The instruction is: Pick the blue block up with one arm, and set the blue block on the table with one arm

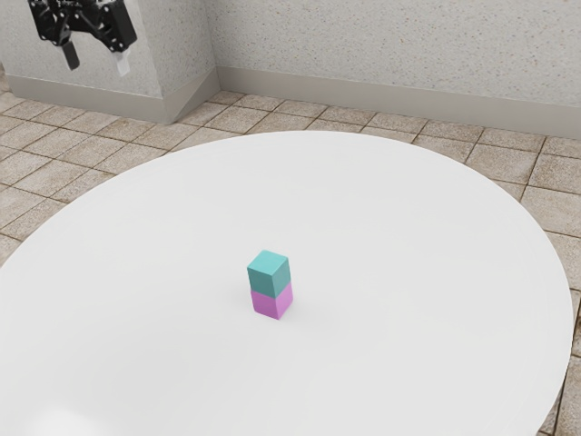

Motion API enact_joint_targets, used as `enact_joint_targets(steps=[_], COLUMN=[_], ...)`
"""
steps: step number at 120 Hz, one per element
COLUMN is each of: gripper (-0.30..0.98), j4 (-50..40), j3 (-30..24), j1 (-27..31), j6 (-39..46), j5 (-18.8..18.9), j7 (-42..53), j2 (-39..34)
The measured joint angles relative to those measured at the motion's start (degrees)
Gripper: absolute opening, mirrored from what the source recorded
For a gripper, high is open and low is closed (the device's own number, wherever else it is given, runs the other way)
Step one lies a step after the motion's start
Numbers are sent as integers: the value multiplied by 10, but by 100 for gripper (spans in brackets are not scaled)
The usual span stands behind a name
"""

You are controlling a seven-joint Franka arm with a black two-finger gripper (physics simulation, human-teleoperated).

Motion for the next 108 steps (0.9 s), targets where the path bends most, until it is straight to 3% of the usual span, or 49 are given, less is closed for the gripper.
enact_joint_targets(steps=[28, 48, 63, 108], gripper=[69, 69, 69, 69], j4=[-22, -312, -423, -475], j3=[1, -21, -34, -78], j1=[1, 4, -13, -19], j6=[-9, 117, 211, 361], j5=[-3, -5, -9, -14], j7=[-1, -1, -1, -2], j2=[12, -53, -62, -32])
